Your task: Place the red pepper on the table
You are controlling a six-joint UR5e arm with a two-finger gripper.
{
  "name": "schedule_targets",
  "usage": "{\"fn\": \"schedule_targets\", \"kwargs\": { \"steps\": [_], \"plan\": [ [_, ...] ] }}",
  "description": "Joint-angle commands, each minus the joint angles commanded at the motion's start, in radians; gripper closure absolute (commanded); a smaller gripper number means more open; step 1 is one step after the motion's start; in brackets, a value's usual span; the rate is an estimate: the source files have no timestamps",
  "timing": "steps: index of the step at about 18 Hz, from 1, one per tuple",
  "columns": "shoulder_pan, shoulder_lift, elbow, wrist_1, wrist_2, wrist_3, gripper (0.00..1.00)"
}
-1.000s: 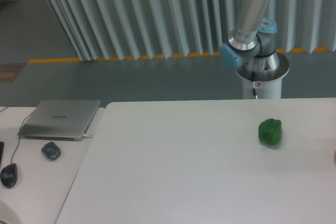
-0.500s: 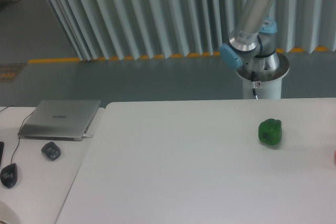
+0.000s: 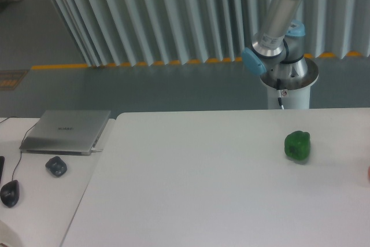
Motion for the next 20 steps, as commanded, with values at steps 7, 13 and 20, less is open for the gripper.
{"fn": "schedule_targets", "kwargs": {
  "steps": [7,13,20],
  "plan": [
    [0.000,0.006,0.081,-0.141,-0.009,-0.011,0.83],
    [0.002,0.032,0.115,-0.205,-0.112,-0.011,0.83],
    [-0.003,0.092,0.183,-0.377,-0.297,-0.092,0.83]
  ]
}}
